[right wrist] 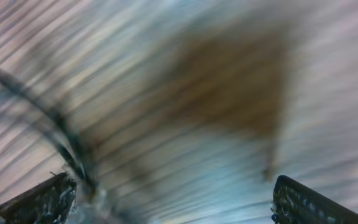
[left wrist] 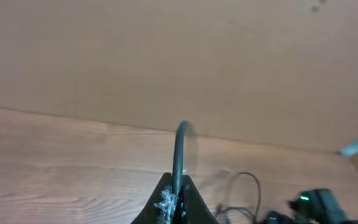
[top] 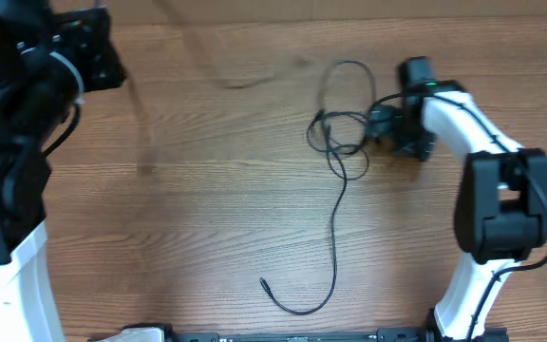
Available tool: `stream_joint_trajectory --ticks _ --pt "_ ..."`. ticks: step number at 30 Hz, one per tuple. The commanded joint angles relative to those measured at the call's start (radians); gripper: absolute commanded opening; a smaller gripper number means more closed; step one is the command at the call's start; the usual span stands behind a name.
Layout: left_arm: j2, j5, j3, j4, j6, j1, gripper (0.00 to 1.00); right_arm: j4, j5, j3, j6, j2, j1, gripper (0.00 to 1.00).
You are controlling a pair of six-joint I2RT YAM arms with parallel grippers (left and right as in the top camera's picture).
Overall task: Untangle cables
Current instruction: 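Raise the single cable strand high with the left gripper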
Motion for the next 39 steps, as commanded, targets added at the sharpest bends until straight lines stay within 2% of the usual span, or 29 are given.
stream_joint_trajectory --ticks 1,6,11,17,19,25,27,29,32,37,39 --pt "0.005 0.017 0.011 -0.013 -0.033 0.035 0.04 -0.020 0.021 0.009 0.021 -0.019 -0.089 1.00" --pt "0.039 0.054 0.008 -0.033 -0.035 0.036 0.04 -0.056 -0.131 0.009 -0.127 -0.019 -0.167 1.00" --pt "0.101 0.164 0.008 -0.036 0.032 0.037 0.04 -0.056 -0.153 0.009 -0.183 -0.020 -0.164 1.00" --pt "0.159 0.139 0.008 -0.035 0.200 0.051 0.04 -0.105 -0.156 0.009 -0.191 -0.060 -0.159 1.00" --pt "0.174 0.042 0.008 -0.028 0.227 0.068 0.04 -0.120 -0.156 0.009 -0.191 -0.091 -0.159 1.00" --pt "0.260 -0.503 0.008 0.017 0.224 0.119 0.04 -0.156 -0.157 0.009 -0.189 -0.184 -0.159 1.00" --pt "0.304 -0.692 0.008 0.045 0.185 0.145 0.04 -0.177 -0.164 0.009 -0.190 -0.205 -0.154 1.00" --pt "0.341 -0.803 0.008 0.069 0.137 0.174 0.04 -0.196 -0.176 0.009 -0.190 -0.214 -0.148 1.00" --pt "0.405 -0.873 0.008 0.121 0.111 0.232 0.04 -0.211 -0.193 0.009 -0.190 -0.215 -0.131 1.00" --pt "0.497 -0.874 0.008 0.195 0.110 0.322 0.04 -0.202 -0.201 0.009 -0.189 -0.215 -0.082 1.00" --pt "0.530 -0.869 0.008 0.194 0.058 0.356 0.04 -0.187 -0.201 0.009 -0.189 -0.215 -0.058 1.00"
